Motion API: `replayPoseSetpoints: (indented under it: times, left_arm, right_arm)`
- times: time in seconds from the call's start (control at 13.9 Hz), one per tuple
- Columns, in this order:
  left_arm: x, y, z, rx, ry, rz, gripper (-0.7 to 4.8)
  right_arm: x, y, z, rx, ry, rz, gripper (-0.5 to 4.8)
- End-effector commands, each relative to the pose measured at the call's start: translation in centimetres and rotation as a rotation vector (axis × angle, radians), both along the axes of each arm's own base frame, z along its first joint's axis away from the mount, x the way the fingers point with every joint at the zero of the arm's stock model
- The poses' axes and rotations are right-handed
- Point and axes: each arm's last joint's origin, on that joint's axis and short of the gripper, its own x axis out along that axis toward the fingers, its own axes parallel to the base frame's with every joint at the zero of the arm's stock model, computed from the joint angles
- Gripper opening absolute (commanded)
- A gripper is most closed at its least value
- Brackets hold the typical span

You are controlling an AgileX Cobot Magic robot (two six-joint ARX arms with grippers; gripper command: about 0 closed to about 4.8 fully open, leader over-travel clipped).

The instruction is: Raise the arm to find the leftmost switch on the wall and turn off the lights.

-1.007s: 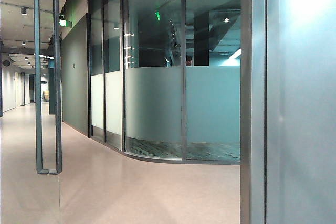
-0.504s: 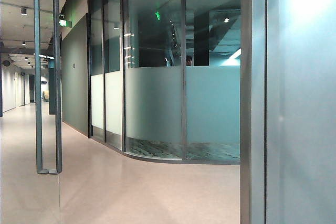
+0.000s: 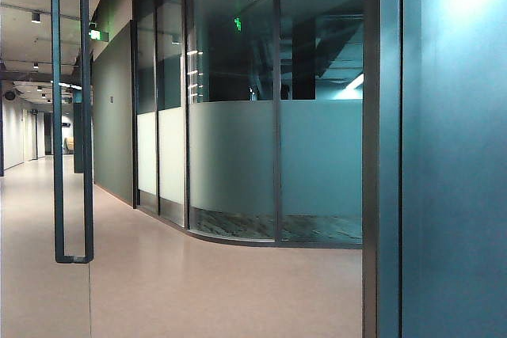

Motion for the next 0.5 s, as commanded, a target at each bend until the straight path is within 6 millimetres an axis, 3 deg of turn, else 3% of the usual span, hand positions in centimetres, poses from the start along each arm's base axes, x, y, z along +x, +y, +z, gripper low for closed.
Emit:
replayPoseSetpoints:
  times: [0.07, 0.36, 0.5]
  left_arm:
    - [-0.2, 0.1, 0.3, -0.017, -0.01, 0.019, -0.05]
    - [-0.3, 0.8, 0.4, -0.046, 0.005, 0.08, -0.05]
    - [-1.2, 1.6, 0.4, -0.069, 0.056, 0.219, -0.05]
  right_arm:
    - [-2.7, 0.0, 1.1, -0.022, -0.031, 0.038, -0.01]
    - [-8.9, -0.4, 2.6, -0.046, -0.028, 0.043, -0.01]
    - [-11.9, -0.6, 2.7, -0.084, 0.003, 0.016, -0.01]
